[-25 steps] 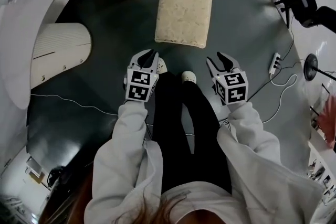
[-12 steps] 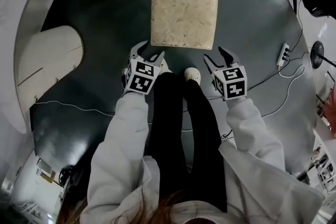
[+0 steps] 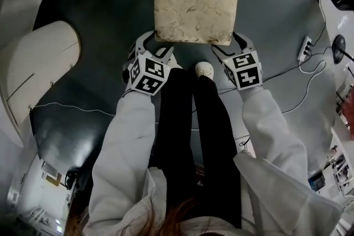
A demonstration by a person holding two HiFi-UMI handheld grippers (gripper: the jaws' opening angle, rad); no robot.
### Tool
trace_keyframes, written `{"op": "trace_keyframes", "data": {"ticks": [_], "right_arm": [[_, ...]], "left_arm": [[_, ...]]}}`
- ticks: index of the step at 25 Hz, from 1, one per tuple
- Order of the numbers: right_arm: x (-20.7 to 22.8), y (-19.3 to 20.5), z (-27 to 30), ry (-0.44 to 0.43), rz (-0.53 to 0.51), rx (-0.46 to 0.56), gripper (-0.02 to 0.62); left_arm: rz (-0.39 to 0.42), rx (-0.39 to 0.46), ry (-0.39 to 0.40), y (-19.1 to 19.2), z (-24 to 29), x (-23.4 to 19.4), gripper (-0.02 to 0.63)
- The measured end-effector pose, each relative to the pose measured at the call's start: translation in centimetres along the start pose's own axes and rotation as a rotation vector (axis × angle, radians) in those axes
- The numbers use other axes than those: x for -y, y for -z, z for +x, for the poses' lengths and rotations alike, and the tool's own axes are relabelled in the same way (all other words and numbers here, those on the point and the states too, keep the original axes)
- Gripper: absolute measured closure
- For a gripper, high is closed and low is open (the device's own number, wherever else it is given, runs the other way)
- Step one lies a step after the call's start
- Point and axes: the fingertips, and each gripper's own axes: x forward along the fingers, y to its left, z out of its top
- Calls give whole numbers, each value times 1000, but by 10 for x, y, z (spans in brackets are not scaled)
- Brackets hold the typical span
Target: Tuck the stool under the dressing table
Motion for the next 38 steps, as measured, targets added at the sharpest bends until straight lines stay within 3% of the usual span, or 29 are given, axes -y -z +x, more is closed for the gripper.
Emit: {"op": "trace_keyframes", "data": {"ticks": [6, 11, 23, 38], "right_arm": [[-1, -1, 2, 15, -1, -10, 200], [-1, -3, 2, 22, 8, -13, 211], [-2, -2, 0, 51, -44, -24, 247], [-40, -25, 16, -11, -200, -54, 252]], "left_arm": [[-72, -11, -24, 0, 4, -8, 336], [-46, -26, -26, -4, 7, -8, 336], [-95, -21, -85, -6, 6, -2, 365], [-270, -42, -172, 40, -21, -12, 370]]}}
